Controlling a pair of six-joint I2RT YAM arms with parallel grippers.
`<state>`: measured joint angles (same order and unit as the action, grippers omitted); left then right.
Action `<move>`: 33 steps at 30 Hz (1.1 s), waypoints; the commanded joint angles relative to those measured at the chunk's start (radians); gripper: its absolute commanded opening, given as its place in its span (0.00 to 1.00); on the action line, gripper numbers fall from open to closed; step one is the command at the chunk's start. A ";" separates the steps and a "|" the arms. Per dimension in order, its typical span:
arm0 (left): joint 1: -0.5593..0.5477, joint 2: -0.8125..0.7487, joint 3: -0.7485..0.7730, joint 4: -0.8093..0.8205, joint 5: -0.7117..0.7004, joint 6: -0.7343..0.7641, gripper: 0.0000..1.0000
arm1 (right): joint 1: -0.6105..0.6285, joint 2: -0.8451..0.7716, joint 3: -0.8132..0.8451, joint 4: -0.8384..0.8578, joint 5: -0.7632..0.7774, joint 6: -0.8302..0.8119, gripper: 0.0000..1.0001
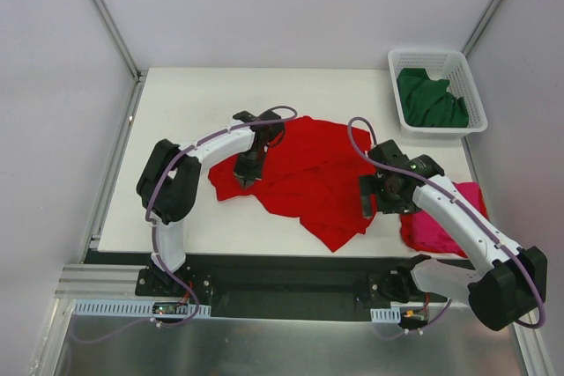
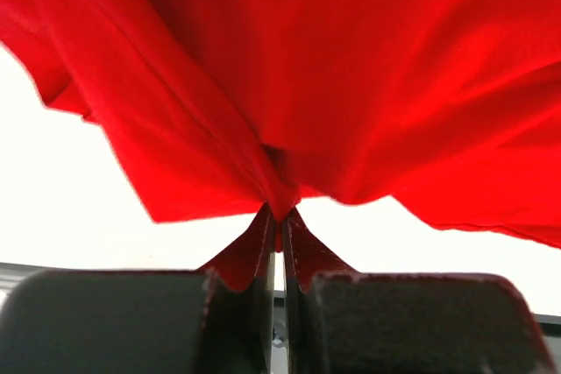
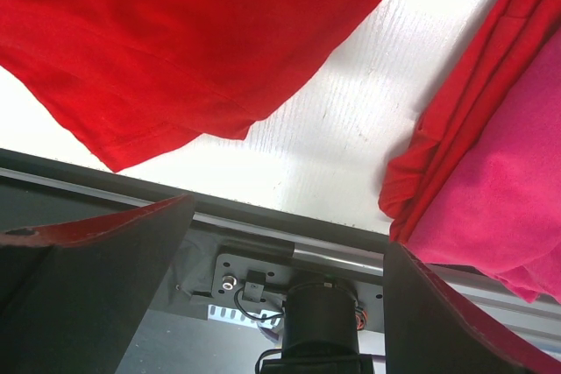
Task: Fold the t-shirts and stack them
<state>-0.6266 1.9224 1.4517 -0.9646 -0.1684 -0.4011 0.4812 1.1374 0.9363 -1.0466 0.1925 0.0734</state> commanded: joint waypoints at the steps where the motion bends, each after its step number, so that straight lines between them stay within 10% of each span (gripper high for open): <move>1: 0.008 -0.106 0.106 -0.100 -0.078 -0.025 0.00 | -0.004 0.002 -0.007 -0.004 -0.016 -0.006 0.96; 15: 0.289 0.061 0.829 -0.244 -0.677 0.119 0.00 | -0.006 -0.041 0.012 -0.056 -0.034 -0.017 0.96; 17: 0.318 0.093 0.843 -0.287 -0.766 0.070 0.43 | -0.006 -0.059 0.007 -0.072 -0.034 -0.018 0.96; 18: 0.329 0.089 0.822 -0.289 -0.755 0.074 0.99 | -0.006 -0.064 0.006 -0.075 -0.034 -0.018 0.96; 33: 0.252 -0.250 0.044 -0.030 -0.128 -0.082 0.99 | -0.006 -0.064 0.035 -0.053 -0.090 -0.030 0.96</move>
<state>-0.3634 1.7531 1.6115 -1.1152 -0.5106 -0.4442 0.4808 1.0603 0.9352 -1.0962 0.1471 0.0608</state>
